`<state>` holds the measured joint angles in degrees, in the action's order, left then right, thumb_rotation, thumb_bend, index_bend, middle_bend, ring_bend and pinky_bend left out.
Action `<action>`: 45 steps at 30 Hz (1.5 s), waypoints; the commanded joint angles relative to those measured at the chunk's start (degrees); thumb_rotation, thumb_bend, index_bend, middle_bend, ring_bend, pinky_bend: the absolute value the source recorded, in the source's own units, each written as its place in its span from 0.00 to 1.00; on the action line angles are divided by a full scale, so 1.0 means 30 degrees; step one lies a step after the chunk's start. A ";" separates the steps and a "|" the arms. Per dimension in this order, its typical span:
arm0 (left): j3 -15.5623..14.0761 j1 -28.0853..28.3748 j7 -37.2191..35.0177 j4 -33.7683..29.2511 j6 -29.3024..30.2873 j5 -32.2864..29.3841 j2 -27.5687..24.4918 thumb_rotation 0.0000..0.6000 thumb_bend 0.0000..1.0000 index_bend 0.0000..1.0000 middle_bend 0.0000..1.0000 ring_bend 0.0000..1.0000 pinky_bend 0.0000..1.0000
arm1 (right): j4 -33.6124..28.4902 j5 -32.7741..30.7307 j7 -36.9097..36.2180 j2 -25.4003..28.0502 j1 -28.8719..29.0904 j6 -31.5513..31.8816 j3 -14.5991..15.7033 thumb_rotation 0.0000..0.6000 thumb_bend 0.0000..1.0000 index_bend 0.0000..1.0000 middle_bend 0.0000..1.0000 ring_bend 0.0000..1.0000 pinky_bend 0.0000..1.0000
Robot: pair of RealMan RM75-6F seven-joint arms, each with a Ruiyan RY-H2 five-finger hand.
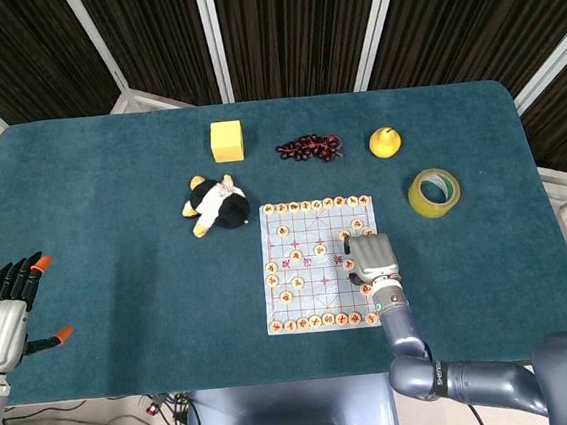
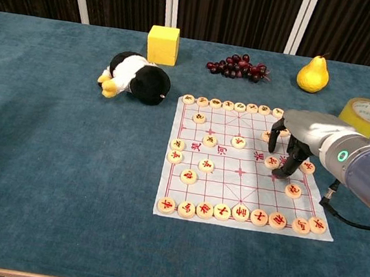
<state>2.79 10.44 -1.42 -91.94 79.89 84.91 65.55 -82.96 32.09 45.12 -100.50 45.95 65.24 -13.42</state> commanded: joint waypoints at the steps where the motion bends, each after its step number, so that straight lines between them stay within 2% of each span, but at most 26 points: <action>1: -0.0002 0.0007 -0.0008 -0.0006 -0.0009 0.0005 -0.0009 1.00 0.00 0.00 0.00 0.00 0.00 | 0.0070 -0.0050 0.0011 -0.0028 0.0005 -0.0041 -0.0008 1.00 0.32 0.43 0.98 1.00 1.00; 10: 0.0002 0.0013 -0.0052 -0.0023 -0.0030 -0.0034 -0.0015 1.00 0.00 0.00 0.00 0.00 0.00 | 0.0211 -0.0052 -0.0148 -0.0184 -0.0002 -0.0156 -0.0070 1.00 0.31 0.44 0.98 1.00 1.00; 30: 0.0005 0.0023 -0.0096 -0.0103 -0.0100 -0.0127 -0.0048 1.00 0.00 0.00 0.00 0.00 0.00 | 0.0629 0.0126 -0.0422 -0.0458 -0.0125 -0.0108 -0.0176 1.00 0.40 0.52 0.98 1.00 1.00; 36: -0.0019 0.0010 -0.0076 -0.0151 -0.0069 -0.0083 -0.0054 1.00 0.00 0.00 0.00 0.00 0.00 | 0.0109 0.0383 -0.0738 -0.0153 -0.0154 0.0128 -0.0592 1.00 0.40 0.53 0.98 1.00 1.00; 45: -0.0002 0.0011 0.0063 -0.0171 -0.0061 -0.0129 -0.0016 1.00 0.00 0.00 0.00 0.00 0.00 | 0.0374 0.0483 -0.1024 -0.0096 -0.0022 -0.0047 -0.0931 1.00 0.40 0.53 0.98 1.00 1.00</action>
<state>2.78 10.47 -1.23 -92.46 79.70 84.53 65.50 -82.01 33.56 42.13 -100.76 45.82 65.22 -16.13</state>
